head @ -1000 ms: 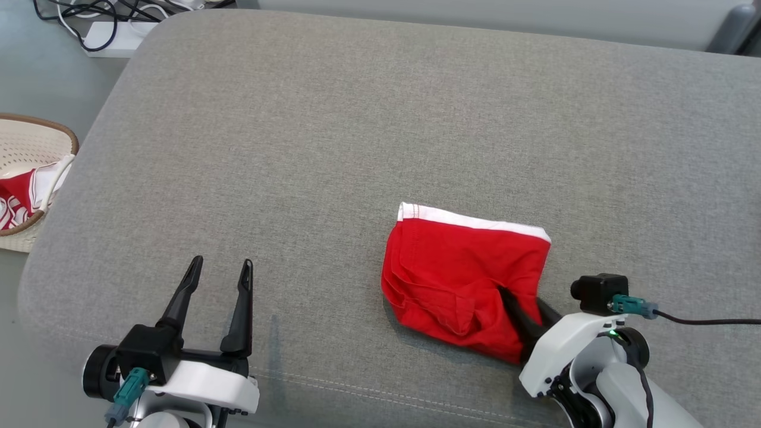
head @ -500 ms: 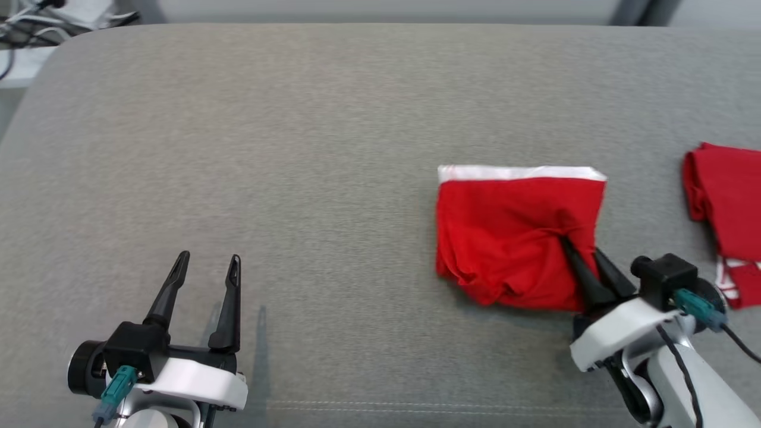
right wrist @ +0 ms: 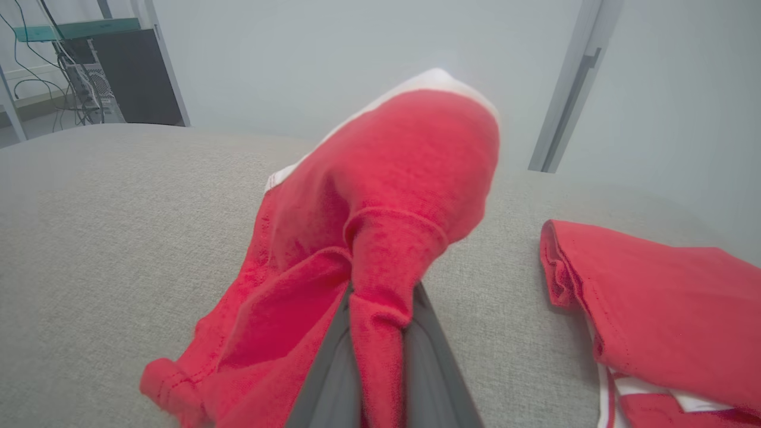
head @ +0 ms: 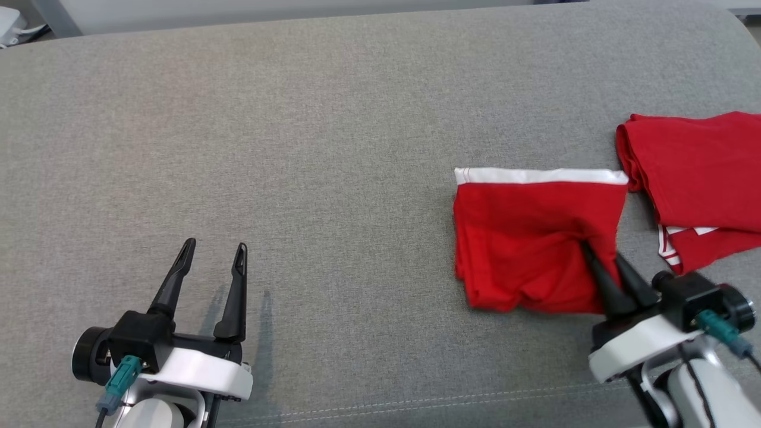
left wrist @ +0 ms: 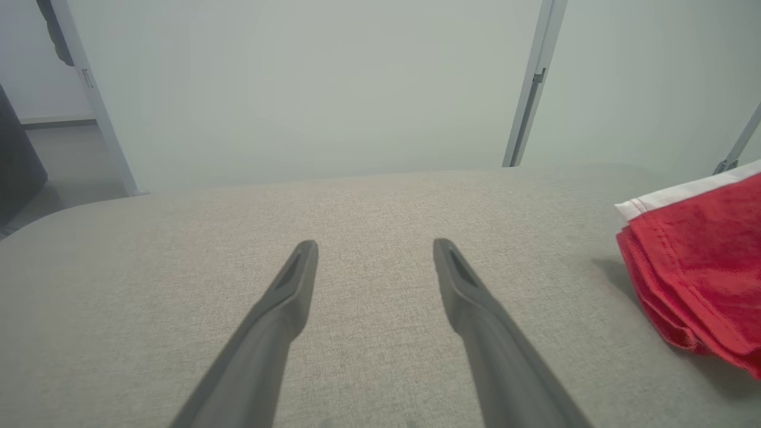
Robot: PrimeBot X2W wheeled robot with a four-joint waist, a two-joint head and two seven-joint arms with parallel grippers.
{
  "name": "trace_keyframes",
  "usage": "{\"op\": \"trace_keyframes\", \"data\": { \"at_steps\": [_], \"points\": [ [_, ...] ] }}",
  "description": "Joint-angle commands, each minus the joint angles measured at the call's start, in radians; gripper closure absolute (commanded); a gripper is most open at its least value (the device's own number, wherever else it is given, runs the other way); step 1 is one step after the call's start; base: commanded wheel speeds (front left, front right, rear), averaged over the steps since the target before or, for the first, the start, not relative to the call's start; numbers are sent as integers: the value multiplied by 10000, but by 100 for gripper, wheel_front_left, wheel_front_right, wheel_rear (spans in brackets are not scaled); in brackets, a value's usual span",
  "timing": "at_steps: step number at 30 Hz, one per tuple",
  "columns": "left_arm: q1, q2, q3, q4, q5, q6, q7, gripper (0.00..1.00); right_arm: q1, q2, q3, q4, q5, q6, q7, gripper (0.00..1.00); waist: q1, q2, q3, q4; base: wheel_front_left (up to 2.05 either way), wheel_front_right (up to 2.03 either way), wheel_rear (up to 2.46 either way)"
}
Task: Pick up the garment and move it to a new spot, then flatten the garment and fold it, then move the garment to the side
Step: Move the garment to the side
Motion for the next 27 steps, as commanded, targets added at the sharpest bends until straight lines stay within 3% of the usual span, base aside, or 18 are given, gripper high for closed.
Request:
{"op": "trace_keyframes", "data": {
  "at_steps": [1,10,11,18,26,27],
  "points": [
    [-388,187,284,-208,-9,4,-32,0,-332,-327,48,-132,57,0,-110,100,0,0,45,-46,0,0,0],
    [-835,197,43,-275,77,-125,-58,0,-2664,-2338,20,1454,921,0,667,100,0,0,800,-228,0,0,0],
    [-835,197,43,-275,77,-125,-58,0,-2664,-2338,20,1454,921,0,667,100,0,0,800,-228,0,0,0],
    [-1456,201,-216,-366,182,-269,-40,0,-4281,-4107,415,2666,1664,0,1276,100,0,0,1750,-37,0,0,0],
    [-2059,319,-351,-392,239,-411,-19,0,-5600,-5062,1033,4044,2366,0,2152,100,0,0,2608,136,0,0,0],
    [-2128,326,-367,-380,243,-427,-22,0,-5721,-5143,1166,4231,2311,0,2238,86,0,0,2673,168,0,0,0]
  ]
}}
